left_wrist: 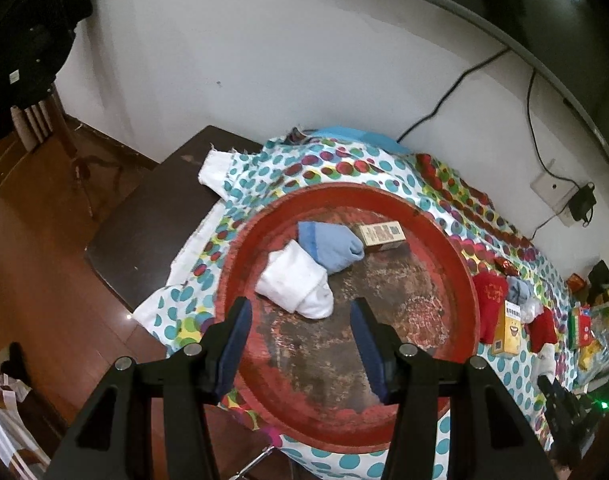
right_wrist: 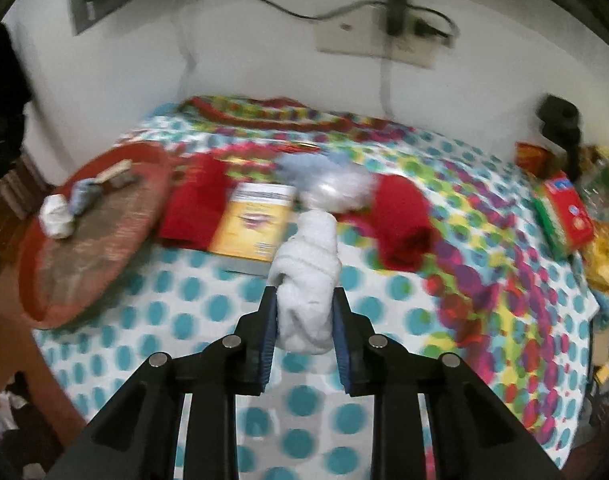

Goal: Organize objects
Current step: 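Carry the held white sock to the red tray with the right gripper, then release the white sock beside the other socks with the right gripper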

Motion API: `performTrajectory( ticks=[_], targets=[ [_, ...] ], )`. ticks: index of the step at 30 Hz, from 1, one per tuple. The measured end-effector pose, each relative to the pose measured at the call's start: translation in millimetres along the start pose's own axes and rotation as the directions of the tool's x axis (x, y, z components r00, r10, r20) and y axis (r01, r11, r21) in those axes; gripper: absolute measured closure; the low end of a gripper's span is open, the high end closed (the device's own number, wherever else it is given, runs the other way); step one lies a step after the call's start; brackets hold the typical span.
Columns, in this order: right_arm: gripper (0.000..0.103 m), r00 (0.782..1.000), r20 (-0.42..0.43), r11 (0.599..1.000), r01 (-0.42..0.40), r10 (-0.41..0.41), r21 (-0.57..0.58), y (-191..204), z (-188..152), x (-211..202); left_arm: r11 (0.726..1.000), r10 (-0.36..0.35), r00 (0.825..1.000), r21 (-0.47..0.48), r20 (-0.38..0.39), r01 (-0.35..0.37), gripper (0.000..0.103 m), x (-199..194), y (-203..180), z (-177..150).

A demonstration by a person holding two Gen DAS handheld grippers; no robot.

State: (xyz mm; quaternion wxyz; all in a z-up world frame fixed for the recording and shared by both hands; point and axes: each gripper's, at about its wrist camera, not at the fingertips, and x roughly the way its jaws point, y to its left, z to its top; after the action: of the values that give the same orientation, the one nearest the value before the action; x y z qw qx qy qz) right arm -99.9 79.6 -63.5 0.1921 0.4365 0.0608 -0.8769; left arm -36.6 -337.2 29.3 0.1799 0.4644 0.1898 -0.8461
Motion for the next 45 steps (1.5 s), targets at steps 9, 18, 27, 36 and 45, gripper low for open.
performTrajectory(
  ticks=[9, 18, 27, 36, 45],
  targets=[
    [0.078, 0.981, -0.022, 0.971, -0.196, 0.195, -0.139, 99, 26, 2, 0.997, 0.013, 1.000, -0.081, 0.027, -0.011, 0.051, -14, 35, 4],
    [0.078, 0.956, -0.084, 0.922, -0.293, 0.281, -0.254, 184, 54, 35, 0.986, 0.038, 0.998, -0.162, 0.044, -0.030, 0.051, -23, 71, 5],
    [0.078, 0.952, -0.157, 0.905, -0.298, 0.261, -0.305, 242, 76, 81, 0.983, 0.031, 0.998, -0.185, 0.047, -0.022, 0.051, -26, 83, 4],
    [0.078, 0.950, -0.206, 0.903, -0.292, 0.235, -0.316, 271, 82, 112, 0.979, 0.041, 0.998, -0.201, 0.044, -0.031, 0.051, -25, 91, 4],
    [0.075, 0.954, -0.204, 0.890, -0.282, 0.220, -0.358, 287, 77, 116, 0.978, 0.041, 0.999, -0.207, 0.029, -0.034, 0.051, -21, 92, 4]
  ],
)
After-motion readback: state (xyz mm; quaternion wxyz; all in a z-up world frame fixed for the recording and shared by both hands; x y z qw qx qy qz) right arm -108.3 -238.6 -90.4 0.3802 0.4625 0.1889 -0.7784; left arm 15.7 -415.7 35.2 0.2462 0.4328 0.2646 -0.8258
